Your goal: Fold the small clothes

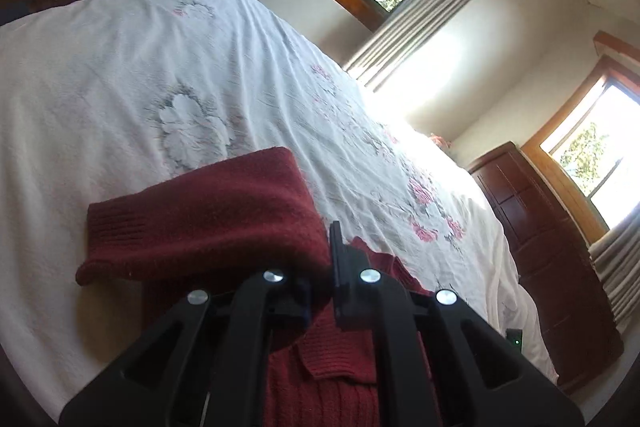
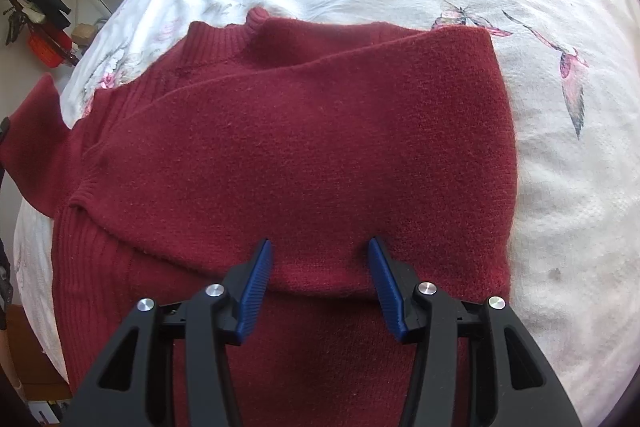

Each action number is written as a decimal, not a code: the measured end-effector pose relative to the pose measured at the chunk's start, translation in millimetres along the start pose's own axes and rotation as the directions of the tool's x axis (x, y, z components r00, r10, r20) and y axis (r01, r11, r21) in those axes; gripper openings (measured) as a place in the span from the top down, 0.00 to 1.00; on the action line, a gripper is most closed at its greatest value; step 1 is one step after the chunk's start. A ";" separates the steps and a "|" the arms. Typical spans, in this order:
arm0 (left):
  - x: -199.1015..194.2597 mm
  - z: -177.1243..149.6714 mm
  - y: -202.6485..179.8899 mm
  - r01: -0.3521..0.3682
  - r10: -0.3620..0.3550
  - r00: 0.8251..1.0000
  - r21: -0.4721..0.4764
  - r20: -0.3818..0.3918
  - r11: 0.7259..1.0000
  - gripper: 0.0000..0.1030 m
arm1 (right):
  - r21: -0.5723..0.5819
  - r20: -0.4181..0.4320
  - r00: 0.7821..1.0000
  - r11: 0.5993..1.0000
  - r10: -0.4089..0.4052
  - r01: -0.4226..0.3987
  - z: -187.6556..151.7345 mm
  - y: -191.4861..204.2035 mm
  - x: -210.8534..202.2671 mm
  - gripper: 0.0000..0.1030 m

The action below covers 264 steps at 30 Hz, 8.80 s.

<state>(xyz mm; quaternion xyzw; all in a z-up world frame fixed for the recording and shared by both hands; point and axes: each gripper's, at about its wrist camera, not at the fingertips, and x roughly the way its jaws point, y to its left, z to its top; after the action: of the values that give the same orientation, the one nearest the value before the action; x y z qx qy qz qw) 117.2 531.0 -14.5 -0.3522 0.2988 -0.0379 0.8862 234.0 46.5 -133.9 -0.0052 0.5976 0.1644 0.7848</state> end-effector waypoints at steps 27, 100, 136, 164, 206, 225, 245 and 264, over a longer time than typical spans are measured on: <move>-13.7 -12.2 90.2 -0.226 0.228 0.953 0.032 -0.201 0.974 0.21 | 0.042 -0.023 0.998 0.998 0.051 -0.050 17.4 67.5 0.0 0.47; 43.4 -44.4 57.7 -0.419 0.455 0.861 0.190 -0.226 0.888 0.08 | 0.227 -0.062 0.984 0.962 0.169 -0.151 48.9 75.1 22.2 0.75; 75.5 -70.8 33.1 -0.385 0.449 0.853 0.262 -0.266 0.885 0.08 | -0.205 0.066 0.964 0.949 0.256 -0.238 31.4 125.3 -42.2 0.88; 88.2 -82.1 -6.2 -0.341 0.435 0.878 0.378 -0.201 0.861 0.08 | 0.251 0.088 0.965 0.933 0.245 -0.260 37.0 -33.8 7.8 0.84; 78.1 -101.7 -21.4 -0.247 0.413 0.870 0.486 -0.270 0.838 0.07 | 0.114 0.143 0.983 0.984 0.120 -0.136 0.5 -44.5 -32.6 0.64; -128.7 -146.8 -87.5 -0.364 0.380 0.832 0.119 -0.403 0.924 0.07 | 0.214 0.015 0.989 0.966 0.145 -0.145 -163.0 -54.2 -192.1 0.56; -187.9 -220.8 -173.3 -0.318 0.644 0.658 0.631 -0.390 0.707 0.10 | 0.114 -0.090 0.986 0.982 -0.144 0.153 -217.6 -66.5 -163.0 0.52; -178.6 -283.2 27.9 -0.355 0.418 0.662 0.232 -0.622 0.906 0.10 | 0.076 -0.333 0.942 0.997 0.032 -0.007 -243.0 -78.8 -104.7 0.43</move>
<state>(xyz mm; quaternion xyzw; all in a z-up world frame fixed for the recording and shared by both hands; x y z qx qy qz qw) -190.5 431.1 -105.1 -0.2039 0.6571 0.0161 0.7256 3.0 -104.1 -119.9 0.0018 0.7276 0.1469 0.6701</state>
